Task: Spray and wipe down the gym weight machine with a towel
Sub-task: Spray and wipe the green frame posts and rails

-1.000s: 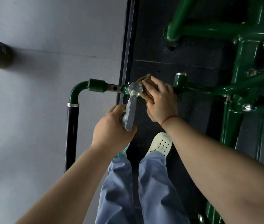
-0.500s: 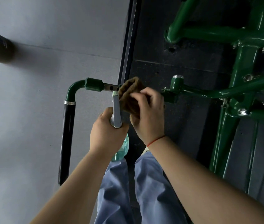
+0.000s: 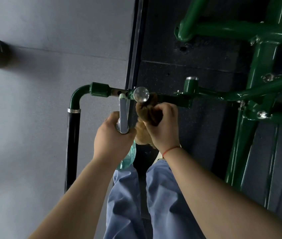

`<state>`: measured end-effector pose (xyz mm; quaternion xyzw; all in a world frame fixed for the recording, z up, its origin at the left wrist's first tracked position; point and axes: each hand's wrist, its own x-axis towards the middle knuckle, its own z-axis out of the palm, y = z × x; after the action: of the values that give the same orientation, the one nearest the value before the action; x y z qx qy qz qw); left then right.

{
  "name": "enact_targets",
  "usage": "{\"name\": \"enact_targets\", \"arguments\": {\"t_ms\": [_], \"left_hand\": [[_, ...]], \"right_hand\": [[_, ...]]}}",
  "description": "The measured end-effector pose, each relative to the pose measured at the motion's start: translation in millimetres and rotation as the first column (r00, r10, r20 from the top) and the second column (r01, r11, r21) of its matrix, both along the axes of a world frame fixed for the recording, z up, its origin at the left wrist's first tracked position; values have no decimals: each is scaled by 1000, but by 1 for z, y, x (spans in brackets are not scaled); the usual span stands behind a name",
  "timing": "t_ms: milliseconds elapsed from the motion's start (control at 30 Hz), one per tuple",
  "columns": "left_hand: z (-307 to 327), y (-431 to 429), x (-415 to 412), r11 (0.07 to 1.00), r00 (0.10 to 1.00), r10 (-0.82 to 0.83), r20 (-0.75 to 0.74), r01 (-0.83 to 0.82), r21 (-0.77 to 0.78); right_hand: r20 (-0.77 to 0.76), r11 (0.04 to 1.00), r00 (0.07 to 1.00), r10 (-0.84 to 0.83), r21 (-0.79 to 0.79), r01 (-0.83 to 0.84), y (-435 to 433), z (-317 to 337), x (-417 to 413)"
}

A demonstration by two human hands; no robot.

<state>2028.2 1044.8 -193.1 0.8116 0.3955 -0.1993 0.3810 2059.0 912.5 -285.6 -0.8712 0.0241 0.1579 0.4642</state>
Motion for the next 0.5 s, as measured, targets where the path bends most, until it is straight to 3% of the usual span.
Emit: {"name": "enact_targets", "arguments": {"t_ms": [100, 233, 300, 400, 433, 500], "left_hand": [[-1, 4, -1, 1000, 999, -31, -8, 31, 1], [-1, 10, -3, 995, 995, -97, -30, 97, -11], [0, 12, -4, 989, 989, -144, -36, 143, -21], [-2, 11, -5, 979, 978, -205, -45, 204, -17], [-4, 10, -5, 976, 975, -216, -50, 215, -19], [-7, 9, -6, 971, 969, -238, -65, 236, -25]], "right_hand": [[-52, 996, 997, 55, -73, -58, 23, -5, 18], [-31, 913, 969, 247, -329, -243, 16, -2, 32], [-4, 907, 981, 194, -380, -181, 3, 0, 38], [86, 956, 981, -176, -223, 191, -12, 0, 50], [89, 966, 978, -189, -164, 201, -12, -4, 53], [83, 990, 997, 9, -144, 3, -4, -13, 57]]}}
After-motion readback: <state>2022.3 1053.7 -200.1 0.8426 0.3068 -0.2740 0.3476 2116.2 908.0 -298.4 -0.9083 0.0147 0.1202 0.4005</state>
